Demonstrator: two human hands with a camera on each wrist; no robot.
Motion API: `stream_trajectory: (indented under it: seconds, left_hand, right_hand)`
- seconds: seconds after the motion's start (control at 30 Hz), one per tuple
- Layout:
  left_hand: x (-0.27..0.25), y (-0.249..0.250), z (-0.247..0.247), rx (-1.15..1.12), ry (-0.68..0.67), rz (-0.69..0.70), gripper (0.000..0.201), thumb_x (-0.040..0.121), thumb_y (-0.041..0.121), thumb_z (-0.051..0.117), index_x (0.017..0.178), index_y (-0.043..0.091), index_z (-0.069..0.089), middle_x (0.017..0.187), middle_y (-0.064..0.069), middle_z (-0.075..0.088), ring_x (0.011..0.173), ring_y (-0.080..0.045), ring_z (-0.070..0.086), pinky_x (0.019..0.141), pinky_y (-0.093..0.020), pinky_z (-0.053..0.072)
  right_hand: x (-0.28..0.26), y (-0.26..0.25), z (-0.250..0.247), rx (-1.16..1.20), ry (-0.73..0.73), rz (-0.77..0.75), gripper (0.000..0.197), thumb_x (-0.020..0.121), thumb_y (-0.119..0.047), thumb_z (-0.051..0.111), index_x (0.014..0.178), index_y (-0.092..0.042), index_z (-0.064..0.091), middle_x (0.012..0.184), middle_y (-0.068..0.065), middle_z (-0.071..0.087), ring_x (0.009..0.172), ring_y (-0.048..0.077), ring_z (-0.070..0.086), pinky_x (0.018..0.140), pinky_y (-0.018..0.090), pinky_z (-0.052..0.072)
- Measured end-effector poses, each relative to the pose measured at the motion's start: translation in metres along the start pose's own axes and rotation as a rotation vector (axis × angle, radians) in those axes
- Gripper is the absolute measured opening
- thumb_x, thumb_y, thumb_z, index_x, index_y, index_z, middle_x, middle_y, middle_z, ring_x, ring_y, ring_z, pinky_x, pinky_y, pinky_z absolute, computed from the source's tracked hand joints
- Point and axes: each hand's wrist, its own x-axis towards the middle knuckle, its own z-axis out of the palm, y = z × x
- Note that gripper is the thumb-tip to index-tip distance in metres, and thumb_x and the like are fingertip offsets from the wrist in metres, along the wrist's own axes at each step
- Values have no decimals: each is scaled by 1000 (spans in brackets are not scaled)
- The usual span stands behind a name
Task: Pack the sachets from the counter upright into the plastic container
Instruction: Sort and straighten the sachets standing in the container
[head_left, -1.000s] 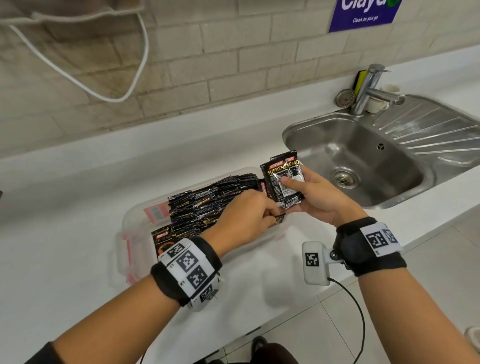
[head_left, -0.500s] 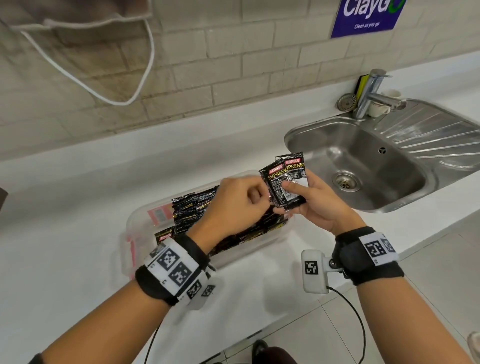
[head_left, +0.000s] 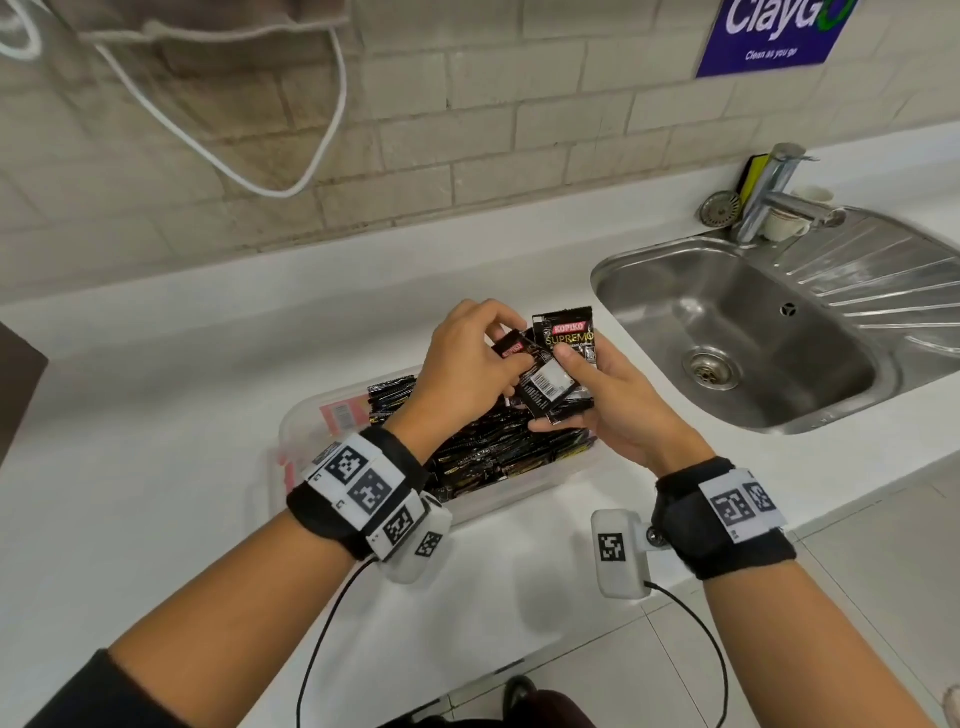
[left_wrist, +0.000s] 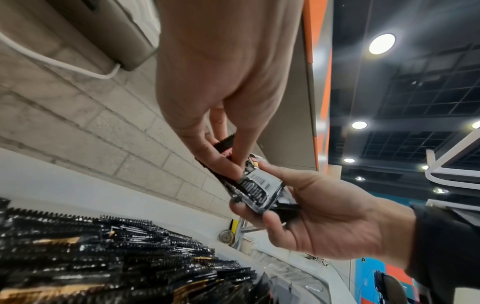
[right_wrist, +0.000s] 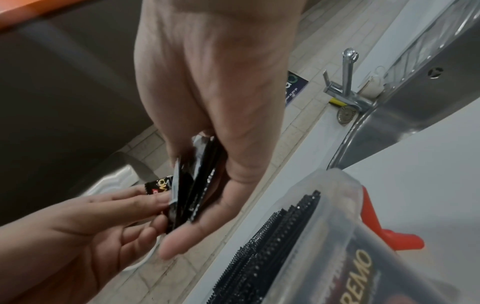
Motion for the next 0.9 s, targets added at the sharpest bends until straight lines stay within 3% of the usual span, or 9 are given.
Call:
stream_trajectory:
  seconds: [0.2,0.27,0.33,0.4,0.47,0.53,0.6,0.7,0.9]
  left_hand:
    - [-2,-2,-13,-183,-2,-19,4,86,10,77,87,11,73,105,-11,54,71,-24,73,72,-39,62]
    - [-3,-3,-17,-194,8,-18,13,87,23,77,80,13,76,101,-12,57,78,-22,69,75,-33,59]
    - [-4,-3,-21,-154,18,1,6,86,23,78,84,18,75,98,-7,58,86,-17,63,80,-26,54]
    - [-5,-5,-26,-76,-18,26,23,83,14,79,103,22,70,110,-4,57,100,-15,62,92,-24,52]
    - [-6,-6,-31,-56,-63,0,46,81,13,81,120,29,62,122,0,52,104,-10,59,87,-13,49]
    - [-7,-7,-34,-59,-103,-39,53,80,16,83,125,33,59,120,6,59,103,-8,61,84,-15,46]
    - [-9,-9,-33,-40,-158,-67,45,79,19,85,116,33,65,105,10,70,95,2,64,83,-18,42]
    - [-16,-11,-22,35,-236,-37,34,80,20,84,99,42,65,96,17,70,76,16,60,75,-18,40]
    - [-25,-19,4,154,-326,77,37,82,17,81,89,47,60,79,24,66,84,9,61,76,-13,41]
  right_hand:
    - [-2,3,-2,35,65,4,33,102,-13,53,135,-9,46,129,19,65,104,41,70,66,44,62]
    - [-3,3,-2,46,83,-3,34,102,-12,53,134,-8,46,129,16,65,104,37,71,67,47,62]
    - [-4,2,-3,56,94,-8,34,102,-11,54,134,-7,46,127,13,66,103,37,71,69,49,62]
    - [-5,2,-5,68,111,-10,34,102,-10,54,135,-8,47,126,12,67,104,37,71,69,49,62]
    - [-6,1,-7,77,138,-21,33,102,-10,54,135,-10,49,123,9,68,105,34,71,69,49,62]
    - [-7,0,-11,86,173,-40,32,102,-9,54,134,-10,50,121,8,70,104,30,72,69,47,62]
    - [-8,-1,-15,102,223,-58,32,101,-8,53,133,-9,49,120,10,70,101,30,73,66,45,63]
    - [-7,-2,-19,120,286,-74,33,101,-7,53,134,-9,49,122,12,68,99,33,73,64,45,63]
    - [-7,-2,-18,122,287,-84,26,100,-7,54,126,-11,52,123,13,68,99,32,73,65,45,63]
